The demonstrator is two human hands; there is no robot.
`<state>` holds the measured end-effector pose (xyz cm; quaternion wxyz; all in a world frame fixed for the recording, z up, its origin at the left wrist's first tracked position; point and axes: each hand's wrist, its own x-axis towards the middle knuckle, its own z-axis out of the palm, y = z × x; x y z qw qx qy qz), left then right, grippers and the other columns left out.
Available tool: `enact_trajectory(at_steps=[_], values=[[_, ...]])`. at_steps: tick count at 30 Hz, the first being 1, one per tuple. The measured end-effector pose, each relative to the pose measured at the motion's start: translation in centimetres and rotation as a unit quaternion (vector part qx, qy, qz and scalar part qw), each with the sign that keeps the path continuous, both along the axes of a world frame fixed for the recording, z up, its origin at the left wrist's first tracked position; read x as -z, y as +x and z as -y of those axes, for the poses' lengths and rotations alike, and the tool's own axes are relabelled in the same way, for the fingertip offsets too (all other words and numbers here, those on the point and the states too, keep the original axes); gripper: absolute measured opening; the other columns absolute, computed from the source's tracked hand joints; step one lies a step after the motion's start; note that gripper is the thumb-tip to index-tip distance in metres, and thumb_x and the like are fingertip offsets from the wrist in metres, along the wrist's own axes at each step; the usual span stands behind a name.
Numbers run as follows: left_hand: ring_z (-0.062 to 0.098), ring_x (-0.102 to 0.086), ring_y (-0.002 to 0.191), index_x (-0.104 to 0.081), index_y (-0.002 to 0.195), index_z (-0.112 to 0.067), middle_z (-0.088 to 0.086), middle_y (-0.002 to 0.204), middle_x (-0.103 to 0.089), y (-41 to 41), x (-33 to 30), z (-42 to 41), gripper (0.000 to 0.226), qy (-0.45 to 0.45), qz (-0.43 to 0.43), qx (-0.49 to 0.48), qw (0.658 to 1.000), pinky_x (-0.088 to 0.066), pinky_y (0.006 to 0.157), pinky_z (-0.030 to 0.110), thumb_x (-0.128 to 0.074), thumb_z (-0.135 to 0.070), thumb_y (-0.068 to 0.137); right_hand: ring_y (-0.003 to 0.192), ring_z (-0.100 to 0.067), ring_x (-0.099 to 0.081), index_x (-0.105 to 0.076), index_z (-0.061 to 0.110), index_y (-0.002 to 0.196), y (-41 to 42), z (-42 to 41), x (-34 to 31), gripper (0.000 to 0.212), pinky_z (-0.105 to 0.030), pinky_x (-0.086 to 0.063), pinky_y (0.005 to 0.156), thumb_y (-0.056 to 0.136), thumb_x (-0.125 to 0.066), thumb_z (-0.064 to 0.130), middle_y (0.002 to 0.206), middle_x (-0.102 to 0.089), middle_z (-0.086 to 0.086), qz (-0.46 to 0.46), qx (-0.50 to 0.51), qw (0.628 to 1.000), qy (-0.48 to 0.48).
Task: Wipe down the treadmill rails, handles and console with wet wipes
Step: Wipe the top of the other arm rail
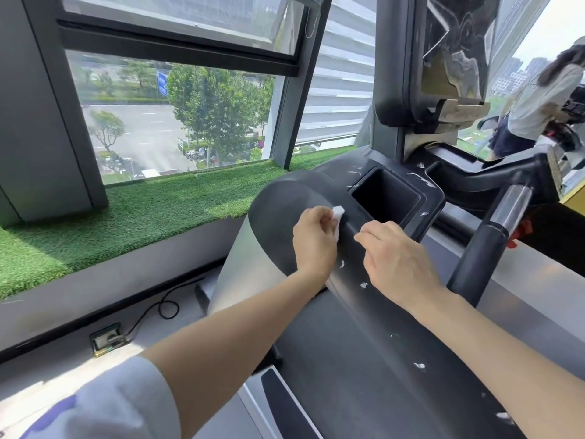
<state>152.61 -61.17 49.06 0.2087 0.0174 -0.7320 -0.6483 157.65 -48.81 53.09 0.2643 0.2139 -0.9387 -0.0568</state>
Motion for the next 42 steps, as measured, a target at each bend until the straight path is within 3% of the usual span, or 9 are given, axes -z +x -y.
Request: enact_trajectory(at_steps=[5,10,15,21,25,28,33,38,42], values=[[0.023,-0.058,0.085,-0.065,0.088,-0.006,0.007,0.090,-0.062,-2.4,-1.6,0.7,0.028,-0.026,0.024,-0.020,0.999,-0.036,0.069,0.025,-0.057,-0.032,0.094,0.079,-0.024,-0.056,-0.066,0.006,0.082,0.0,0.3,-0.2,0.018,-0.031,-0.045,0.037,0.070,-0.067,-0.007,0.087,-0.060,-0.001,0.002,0.008,1.000,-0.001],[0.019,-0.053,0.075,-0.062,0.081,-0.006,-0.002,0.079,-0.053,0.6,-0.5,-0.1,0.021,-0.008,-0.007,0.021,1.000,-0.042,0.070,0.027,-0.061,-0.024,0.092,0.079,-0.024,-0.056,-0.066,0.006,0.082,0.2,0.1,-0.1,0.015,-0.031,-0.045,0.037,0.071,-0.066,-0.004,0.086,-0.060,-0.001,0.001,0.007,1.000,-0.002],[0.024,-0.059,0.086,-0.065,0.089,-0.005,0.008,0.091,-0.064,-2.4,-2.0,1.0,0.021,-0.009,0.031,-0.004,0.999,-0.043,0.075,0.029,-0.058,-0.025,0.093,0.078,-0.024,-0.056,-0.066,0.006,0.081,0.1,0.3,-0.2,0.016,-0.028,-0.043,0.036,0.070,-0.068,-0.006,0.086,-0.060,-0.001,0.002,0.011,1.000,0.004],[0.017,-0.052,0.074,-0.063,0.085,-0.006,0.002,0.082,-0.055,0.9,0.5,-0.3,0.009,-0.006,0.006,0.004,1.000,-0.034,0.067,0.019,-0.059,-0.012,0.091,0.078,-0.023,-0.057,-0.066,0.006,0.080,0.6,0.4,0.0,0.019,-0.022,-0.034,0.035,0.067,-0.068,-0.007,0.085,-0.060,0.000,-0.009,0.011,1.000,-0.001],[0.023,-0.059,0.087,-0.065,0.092,-0.008,0.008,0.094,-0.064,-3.1,-0.2,1.1,0.012,0.010,0.064,-0.037,0.997,-0.036,0.072,0.024,-0.056,-0.017,0.093,0.077,-0.023,-0.057,-0.065,0.007,0.079,0.4,0.5,-0.1,0.020,-0.025,-0.039,0.033,0.065,-0.069,-0.007,0.085,-0.059,0.001,-0.006,0.019,1.000,0.017],[0.020,-0.057,0.085,-0.065,0.094,-0.009,0.006,0.096,-0.062,-3.6,0.0,1.4,0.014,0.004,0.069,-0.055,0.996,-0.033,0.070,0.022,-0.055,-0.018,0.094,0.076,-0.022,-0.056,-0.065,0.008,0.078,0.4,0.7,-0.3,0.020,-0.022,-0.035,0.033,0.065,-0.070,-0.005,0.084,-0.058,0.001,-0.001,0.023,0.999,0.025],[0.014,-0.051,0.074,-0.063,0.087,-0.006,0.003,0.084,-0.053,0.6,1.8,-0.5,0.010,0.011,0.006,-0.016,1.000,-0.032,0.064,0.014,-0.054,-0.005,0.092,0.076,-0.022,-0.055,-0.063,0.009,0.078,0.3,0.8,-0.2,0.019,-0.020,-0.029,0.034,0.066,-0.069,-0.004,0.084,-0.057,0.002,0.001,0.036,0.999,0.034],[0.020,-0.050,0.089,-0.062,0.101,-0.007,0.009,0.105,-0.056,-4.9,-0.2,2.2,0.016,-0.008,0.083,-0.065,0.994,-0.028,0.073,0.019,-0.048,-0.011,0.096,0.075,-0.023,-0.055,-0.064,0.008,0.079,0.4,0.9,-0.4,0.021,-0.019,-0.028,0.033,0.064,-0.070,-0.006,0.084,-0.058,0.001,0.009,0.040,0.998,0.041],[0.020,-0.053,0.085,-0.061,0.094,-0.007,0.006,0.097,-0.055,-3.3,1.6,1.5,0.013,-0.003,0.058,-0.050,0.997,-0.029,0.066,0.017,-0.049,-0.007,0.095,0.075,-0.022,-0.055,-0.063,0.009,0.077,0.4,0.9,-0.2,0.021,-0.014,-0.017,0.035,0.064,-0.069,-0.007,0.084,-0.057,0.002,0.003,0.039,0.999,0.032]])
